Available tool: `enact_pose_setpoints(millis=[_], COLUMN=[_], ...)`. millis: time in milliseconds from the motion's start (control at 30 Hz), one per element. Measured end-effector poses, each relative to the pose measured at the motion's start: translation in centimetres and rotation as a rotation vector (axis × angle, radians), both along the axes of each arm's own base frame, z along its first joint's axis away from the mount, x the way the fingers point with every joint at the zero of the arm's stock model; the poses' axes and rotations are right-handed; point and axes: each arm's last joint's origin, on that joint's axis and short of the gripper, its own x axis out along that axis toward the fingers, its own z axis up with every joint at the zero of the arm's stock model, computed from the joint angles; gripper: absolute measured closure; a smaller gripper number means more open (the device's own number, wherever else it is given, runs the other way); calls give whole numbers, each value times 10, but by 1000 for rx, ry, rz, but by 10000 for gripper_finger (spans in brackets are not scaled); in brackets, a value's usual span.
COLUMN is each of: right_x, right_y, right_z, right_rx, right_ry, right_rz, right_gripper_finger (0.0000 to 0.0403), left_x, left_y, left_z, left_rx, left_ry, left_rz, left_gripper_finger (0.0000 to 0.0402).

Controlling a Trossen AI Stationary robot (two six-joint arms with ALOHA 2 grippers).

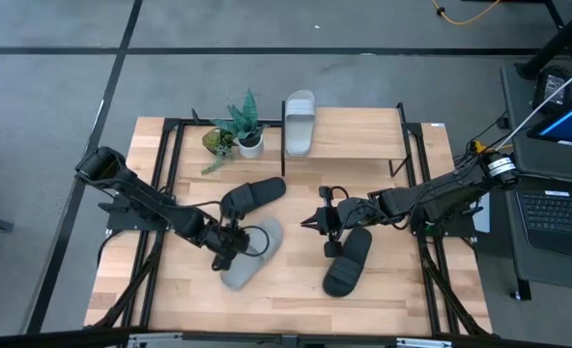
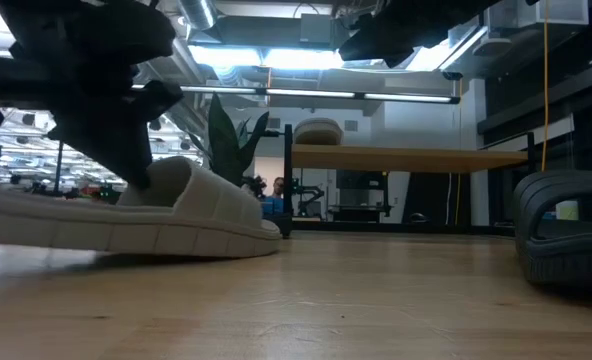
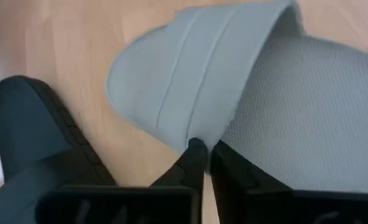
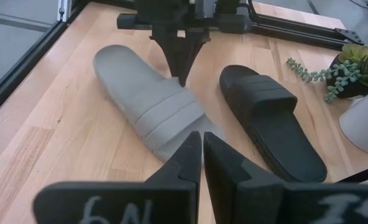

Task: Pick and place slides into the shelf
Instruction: Put the gray slipper on the shelf

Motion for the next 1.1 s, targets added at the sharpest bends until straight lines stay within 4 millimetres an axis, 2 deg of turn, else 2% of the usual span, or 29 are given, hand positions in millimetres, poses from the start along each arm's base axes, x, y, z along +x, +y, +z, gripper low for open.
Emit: enact_pose_setpoints(millis=[433,733,1100], right_x=[0,0,2], right_y=[0,0,1], right_z=[-1,-1,4], right_rx=[-3,-6,-34], right_ry=[7,6,-52], right_rz=[0,2,25], right_gripper_finger=[382,382,382], left_x=[6,20,32], left_y=[5,-1,6], left_z=[8,40,72], left_rx=[133,251,412], left_ry=[-189,-343,-508], left_rz=[210,299,492], left_gripper_finger=[399,400,401])
